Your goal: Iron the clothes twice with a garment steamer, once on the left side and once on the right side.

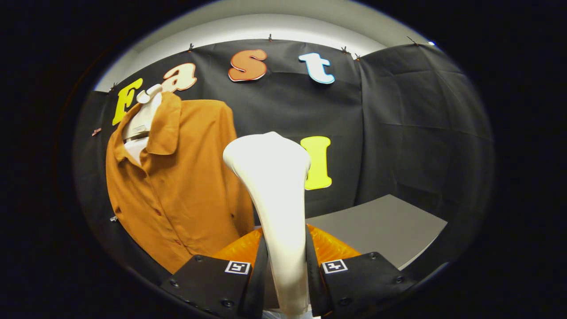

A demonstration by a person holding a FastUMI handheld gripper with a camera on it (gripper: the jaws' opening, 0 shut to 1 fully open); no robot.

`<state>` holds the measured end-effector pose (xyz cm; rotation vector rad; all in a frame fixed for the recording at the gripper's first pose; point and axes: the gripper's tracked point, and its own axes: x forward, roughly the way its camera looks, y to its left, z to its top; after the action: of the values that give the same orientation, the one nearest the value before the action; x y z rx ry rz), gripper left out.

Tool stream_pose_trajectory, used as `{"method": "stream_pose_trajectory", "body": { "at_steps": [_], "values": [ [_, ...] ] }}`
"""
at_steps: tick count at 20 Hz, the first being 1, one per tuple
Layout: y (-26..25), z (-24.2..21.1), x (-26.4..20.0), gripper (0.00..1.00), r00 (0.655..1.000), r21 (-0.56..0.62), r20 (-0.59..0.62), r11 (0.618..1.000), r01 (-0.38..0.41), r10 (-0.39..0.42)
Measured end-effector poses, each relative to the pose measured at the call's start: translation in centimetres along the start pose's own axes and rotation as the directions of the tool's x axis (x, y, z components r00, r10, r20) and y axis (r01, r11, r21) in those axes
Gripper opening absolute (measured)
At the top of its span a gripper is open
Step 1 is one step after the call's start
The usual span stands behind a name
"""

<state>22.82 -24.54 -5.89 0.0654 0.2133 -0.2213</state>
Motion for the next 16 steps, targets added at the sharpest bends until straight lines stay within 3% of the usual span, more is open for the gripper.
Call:
{"method": "stream_pose_trajectory", "body": {
  "at_steps": [7,16],
  "values": [
    [9.0,-0.3,-2.1,0.44,0.998,-0.042,0.023,0.998,-0.052,0.053],
    [11.9,-3.0,-1.0,0.44,0.999,-0.067,-0.051,0.998,0.004,-0.008]
  ]
}}
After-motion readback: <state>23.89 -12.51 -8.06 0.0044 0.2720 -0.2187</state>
